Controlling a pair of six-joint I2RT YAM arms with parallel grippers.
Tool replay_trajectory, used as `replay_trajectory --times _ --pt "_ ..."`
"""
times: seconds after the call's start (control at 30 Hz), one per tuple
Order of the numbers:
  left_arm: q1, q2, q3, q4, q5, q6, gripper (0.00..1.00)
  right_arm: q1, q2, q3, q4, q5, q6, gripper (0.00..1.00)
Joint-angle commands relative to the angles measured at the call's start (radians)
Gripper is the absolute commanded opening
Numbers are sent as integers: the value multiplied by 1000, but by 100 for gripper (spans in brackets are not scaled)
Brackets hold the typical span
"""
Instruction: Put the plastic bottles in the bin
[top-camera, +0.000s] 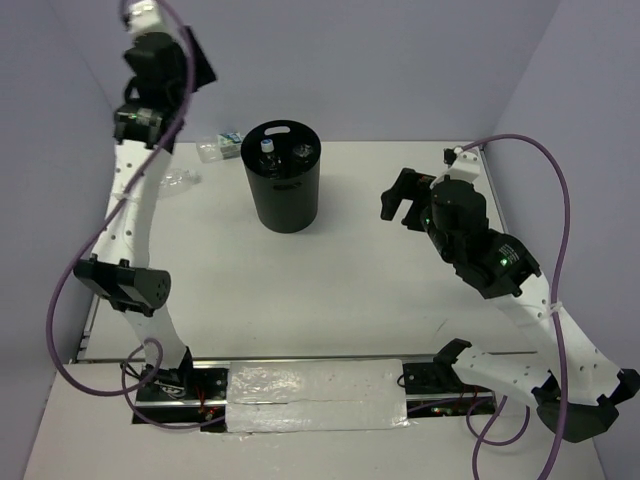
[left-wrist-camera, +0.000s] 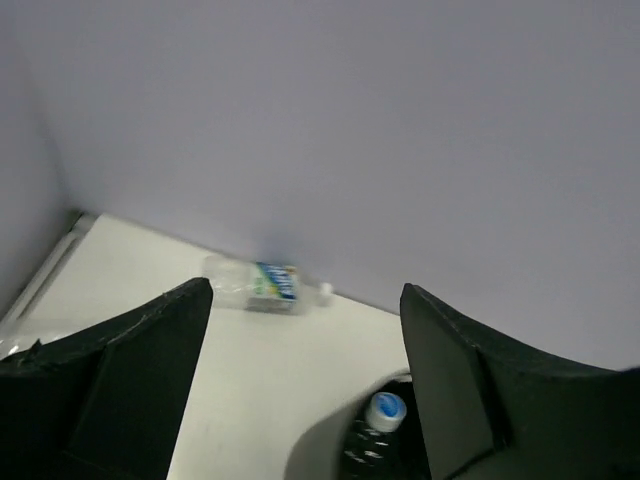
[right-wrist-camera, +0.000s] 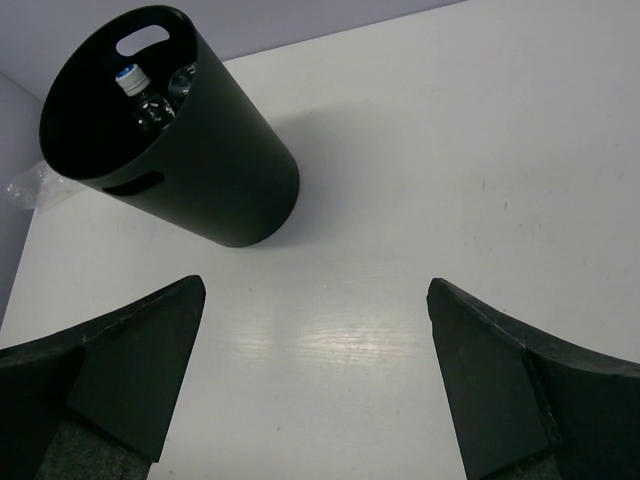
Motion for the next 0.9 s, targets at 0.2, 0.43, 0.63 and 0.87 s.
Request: replay_trajectory --times 0.2,0.43,0.63,0.87 --pt "433 47 -354 -193 341 -545 96 2 -9 -16 15 2 2 100" --pt "502 240 -316 -236 379 -685 99 -1 17 -32 30 -54 13 100" --pt "530 353 -276 -206 370 -818 99 -1 63 -43 57 -100 35 100" --pt "551 397 -308 -106 358 -987 99 1 109 -5 38 -102 18 100"
